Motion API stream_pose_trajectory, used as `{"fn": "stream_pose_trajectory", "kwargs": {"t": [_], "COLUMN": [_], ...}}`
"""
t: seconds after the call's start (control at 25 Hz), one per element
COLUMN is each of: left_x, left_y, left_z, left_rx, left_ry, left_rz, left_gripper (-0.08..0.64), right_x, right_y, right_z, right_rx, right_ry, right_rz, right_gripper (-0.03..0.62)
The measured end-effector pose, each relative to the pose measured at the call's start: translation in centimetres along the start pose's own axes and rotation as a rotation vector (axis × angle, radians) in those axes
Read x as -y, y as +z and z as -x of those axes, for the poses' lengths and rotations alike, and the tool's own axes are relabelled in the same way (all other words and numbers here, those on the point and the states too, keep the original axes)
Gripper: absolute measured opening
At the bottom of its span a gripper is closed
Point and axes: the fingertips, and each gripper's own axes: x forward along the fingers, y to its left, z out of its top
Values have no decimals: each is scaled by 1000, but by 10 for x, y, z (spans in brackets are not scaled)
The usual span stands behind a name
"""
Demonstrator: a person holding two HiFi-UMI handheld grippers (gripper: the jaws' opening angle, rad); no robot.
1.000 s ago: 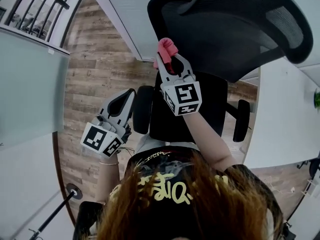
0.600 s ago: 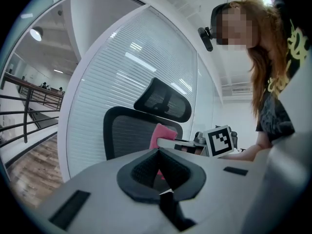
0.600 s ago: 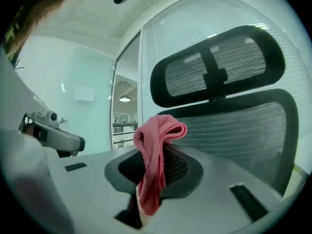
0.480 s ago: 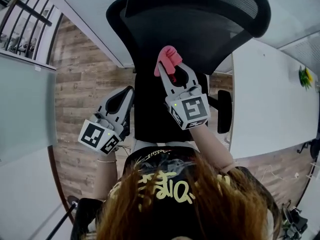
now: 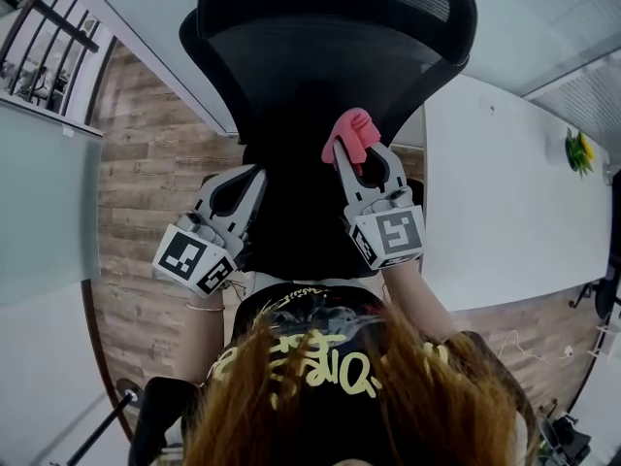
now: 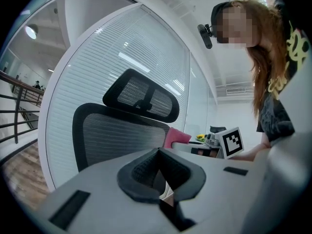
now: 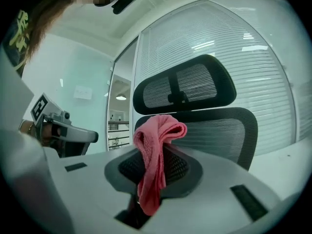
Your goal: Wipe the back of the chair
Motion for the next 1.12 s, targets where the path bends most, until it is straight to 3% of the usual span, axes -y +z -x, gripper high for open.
{"fn": "stream_pose_trajectory", "kwargs": {"t": [0.32,1.12], "left_x": [18,30], "left_y": [-5,3], "left_z": [-11,-12], "left_rx": [-7,-2], "left_ry": [6,26], "left_rz": [-13,-29], "left_gripper": [-8,-8], "right_x": [5,4], "right_y": [-6,-9], "right_z": [22,37], "right_rx": [-3,-20], "right_ry": [57,90], "right_rz": [-21,-29], "right_gripper": [67,66]}}
